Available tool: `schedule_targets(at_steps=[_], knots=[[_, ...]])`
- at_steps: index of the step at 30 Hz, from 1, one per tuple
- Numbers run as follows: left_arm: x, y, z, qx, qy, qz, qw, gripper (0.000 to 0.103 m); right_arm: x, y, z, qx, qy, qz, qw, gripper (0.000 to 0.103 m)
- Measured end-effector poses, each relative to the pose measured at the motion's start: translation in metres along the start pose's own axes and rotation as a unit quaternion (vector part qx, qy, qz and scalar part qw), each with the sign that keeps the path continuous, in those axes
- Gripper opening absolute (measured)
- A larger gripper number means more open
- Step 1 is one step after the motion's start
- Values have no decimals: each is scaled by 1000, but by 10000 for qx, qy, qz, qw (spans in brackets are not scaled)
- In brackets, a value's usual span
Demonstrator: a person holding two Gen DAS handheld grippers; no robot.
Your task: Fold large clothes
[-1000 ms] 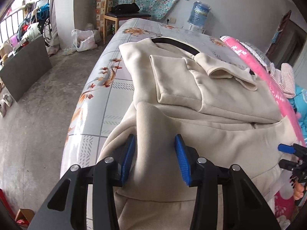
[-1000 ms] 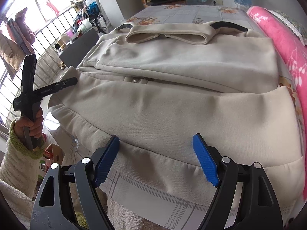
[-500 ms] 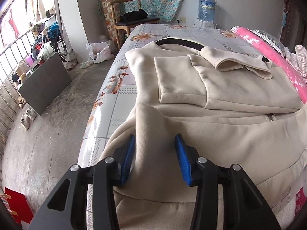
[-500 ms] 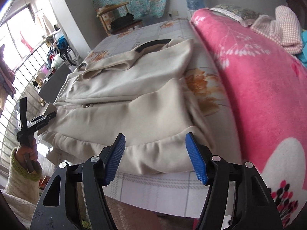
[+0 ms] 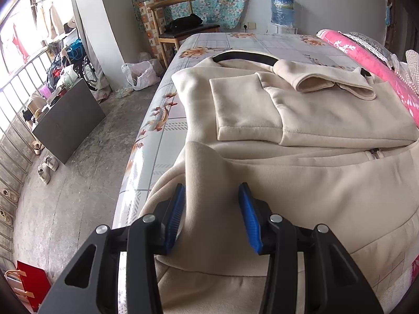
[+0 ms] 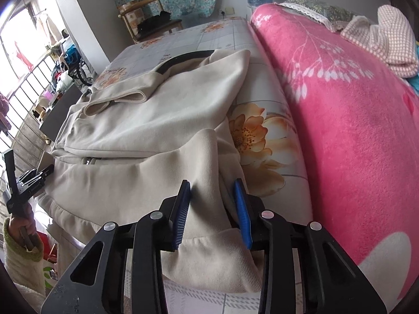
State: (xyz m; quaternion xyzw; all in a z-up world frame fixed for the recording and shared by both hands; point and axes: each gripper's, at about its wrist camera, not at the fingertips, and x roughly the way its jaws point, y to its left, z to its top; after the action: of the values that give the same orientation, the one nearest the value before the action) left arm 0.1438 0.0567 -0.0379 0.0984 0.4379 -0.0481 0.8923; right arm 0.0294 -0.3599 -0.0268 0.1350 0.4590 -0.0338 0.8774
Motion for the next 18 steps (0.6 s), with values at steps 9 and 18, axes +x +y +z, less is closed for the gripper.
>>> schedule_targets(at_steps=[9,18], knots=[[1,-2,0,20,7,39,10000,42,14,-3,9,30,256,205,9995,30],[1,-4,1,85,38,79,9999,42,12,5,22,16,201,359,9992,22]])
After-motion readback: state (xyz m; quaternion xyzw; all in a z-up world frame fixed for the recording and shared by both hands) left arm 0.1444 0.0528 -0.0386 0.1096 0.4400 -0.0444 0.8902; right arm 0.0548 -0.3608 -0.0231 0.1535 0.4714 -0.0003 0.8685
